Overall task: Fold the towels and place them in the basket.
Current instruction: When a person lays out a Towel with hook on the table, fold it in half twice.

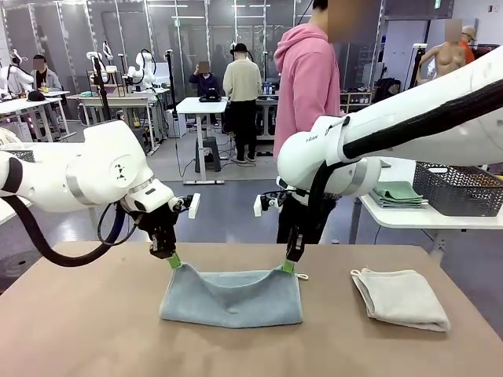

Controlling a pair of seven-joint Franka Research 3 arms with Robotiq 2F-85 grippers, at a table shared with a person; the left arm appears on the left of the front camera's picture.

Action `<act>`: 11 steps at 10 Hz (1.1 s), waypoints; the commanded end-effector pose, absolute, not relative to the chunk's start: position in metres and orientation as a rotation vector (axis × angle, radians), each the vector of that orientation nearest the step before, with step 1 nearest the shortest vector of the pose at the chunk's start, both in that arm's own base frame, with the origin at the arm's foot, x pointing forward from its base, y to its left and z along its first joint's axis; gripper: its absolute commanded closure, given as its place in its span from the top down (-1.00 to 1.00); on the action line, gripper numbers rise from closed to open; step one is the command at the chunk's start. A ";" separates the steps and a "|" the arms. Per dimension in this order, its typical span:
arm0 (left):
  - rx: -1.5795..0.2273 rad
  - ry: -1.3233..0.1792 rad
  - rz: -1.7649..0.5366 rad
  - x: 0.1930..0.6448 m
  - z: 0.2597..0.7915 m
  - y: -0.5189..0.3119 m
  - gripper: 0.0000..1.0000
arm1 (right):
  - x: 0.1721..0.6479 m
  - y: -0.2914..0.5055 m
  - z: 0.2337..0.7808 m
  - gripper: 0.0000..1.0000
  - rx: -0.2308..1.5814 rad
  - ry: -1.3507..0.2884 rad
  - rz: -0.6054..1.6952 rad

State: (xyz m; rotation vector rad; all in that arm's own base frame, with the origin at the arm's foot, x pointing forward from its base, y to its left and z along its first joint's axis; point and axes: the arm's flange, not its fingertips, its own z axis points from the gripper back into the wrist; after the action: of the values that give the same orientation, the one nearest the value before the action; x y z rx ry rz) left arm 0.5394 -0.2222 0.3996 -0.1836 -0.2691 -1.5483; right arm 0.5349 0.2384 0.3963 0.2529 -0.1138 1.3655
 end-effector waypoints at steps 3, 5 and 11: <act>-0.204 -0.230 -1.509 0.580 0.386 -0.221 -0.97 | 0.569 0.237 0.389 -0.85 0.241 -0.087 1.226; -0.179 -0.232 -1.488 0.588 0.382 -0.217 -0.97 | 0.581 0.228 0.377 -0.85 0.224 -0.080 1.164; -0.117 -0.186 -1.511 0.603 0.365 -0.221 -0.97 | 0.596 0.220 0.357 -0.85 0.187 -0.124 1.171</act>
State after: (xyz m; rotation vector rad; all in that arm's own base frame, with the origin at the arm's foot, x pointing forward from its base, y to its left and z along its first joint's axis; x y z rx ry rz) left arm 0.5954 -0.2158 0.3636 -0.1303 -0.1923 -1.5247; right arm 0.5924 0.2189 0.3598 0.2177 -0.1042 1.1835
